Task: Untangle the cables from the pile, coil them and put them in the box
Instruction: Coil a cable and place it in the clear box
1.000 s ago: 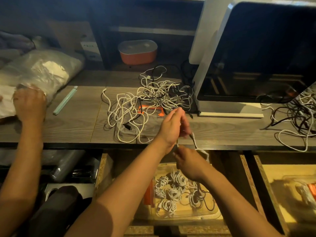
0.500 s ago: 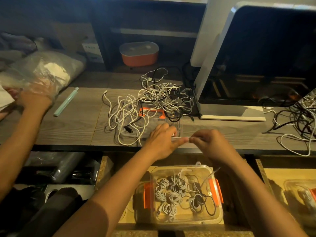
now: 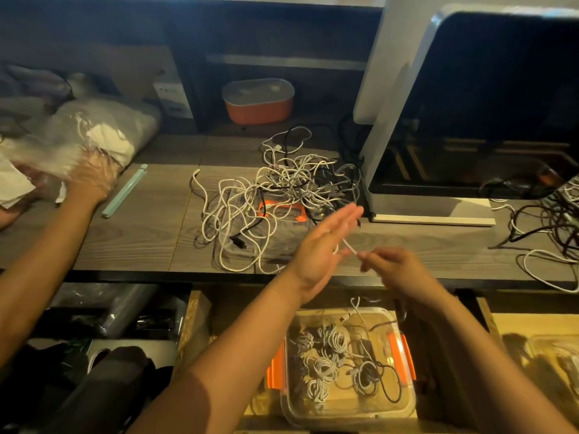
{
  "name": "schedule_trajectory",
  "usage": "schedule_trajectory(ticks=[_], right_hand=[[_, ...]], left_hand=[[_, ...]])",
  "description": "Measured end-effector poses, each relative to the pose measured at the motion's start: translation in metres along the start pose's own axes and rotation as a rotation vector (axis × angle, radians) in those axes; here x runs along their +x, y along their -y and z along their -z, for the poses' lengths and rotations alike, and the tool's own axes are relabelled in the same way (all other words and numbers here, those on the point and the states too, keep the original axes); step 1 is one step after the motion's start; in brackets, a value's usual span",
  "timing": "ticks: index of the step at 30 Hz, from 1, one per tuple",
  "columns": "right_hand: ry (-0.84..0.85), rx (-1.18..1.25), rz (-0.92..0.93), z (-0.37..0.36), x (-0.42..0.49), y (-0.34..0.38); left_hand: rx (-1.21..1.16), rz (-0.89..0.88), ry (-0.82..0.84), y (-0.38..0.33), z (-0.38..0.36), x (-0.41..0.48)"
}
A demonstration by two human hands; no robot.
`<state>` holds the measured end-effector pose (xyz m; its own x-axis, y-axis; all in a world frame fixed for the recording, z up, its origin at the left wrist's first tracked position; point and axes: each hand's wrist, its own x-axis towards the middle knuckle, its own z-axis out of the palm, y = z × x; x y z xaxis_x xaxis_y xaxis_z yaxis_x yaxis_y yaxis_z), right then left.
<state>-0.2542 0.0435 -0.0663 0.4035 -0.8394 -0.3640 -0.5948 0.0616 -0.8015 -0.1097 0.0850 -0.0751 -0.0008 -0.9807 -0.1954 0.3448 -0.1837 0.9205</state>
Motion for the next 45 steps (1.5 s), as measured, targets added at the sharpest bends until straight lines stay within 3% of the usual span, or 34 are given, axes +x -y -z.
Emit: schedule_trajectory(ticks=[4, 7, 11, 13, 16, 20, 27, 33, 36, 39, 42, 45], right_hand=[[0.197, -0.124, 0.011, -0.03, -0.003, 0.007], [0.254, -0.133, 0.009, -0.047, -0.005, 0.014], [0.197, -0.199, 0.045, -0.052, -0.01, 0.023], [0.16, -0.262, 0.084, -0.047, -0.009, 0.025], [0.175, -0.333, 0.078, -0.033, -0.006, 0.025], [0.176, -0.333, 0.067, -0.014, -0.006, 0.021], [-0.151, -0.211, 0.114, 0.001, -0.005, 0.019], [-0.27, -0.119, 0.151, -0.001, 0.0, 0.014], [-0.266, -0.007, 0.085, -0.009, 0.003, 0.004], [-0.143, 0.046, -0.032, -0.018, 0.002, -0.008], [0.023, -0.01, -0.04, -0.04, -0.002, -0.015], [0.034, -0.038, 0.028, -0.06, -0.007, -0.012]], left_hand=[[-0.053, -0.097, -0.232, -0.011, -0.004, 0.009], [0.24, -0.18, -0.359, -0.006, -0.002, 0.016], [0.956, -0.232, -0.275, -0.001, 0.01, 0.021], [1.173, -0.191, -0.25, 0.0, 0.015, 0.022], [1.261, -0.03, -0.223, 0.004, 0.022, 0.022], [1.302, 0.046, -0.166, 0.006, 0.034, 0.021], [1.109, 0.247, 0.096, 0.016, 0.042, 0.007], [1.165, 0.135, 0.156, 0.016, 0.038, -0.003], [0.749, 0.215, 0.115, 0.014, 0.038, -0.004], [0.388, 0.186, 0.078, 0.009, 0.039, -0.007], [0.134, 0.145, 0.127, 0.0, 0.03, -0.012], [-0.009, 0.066, 0.147, -0.005, 0.02, -0.012]])
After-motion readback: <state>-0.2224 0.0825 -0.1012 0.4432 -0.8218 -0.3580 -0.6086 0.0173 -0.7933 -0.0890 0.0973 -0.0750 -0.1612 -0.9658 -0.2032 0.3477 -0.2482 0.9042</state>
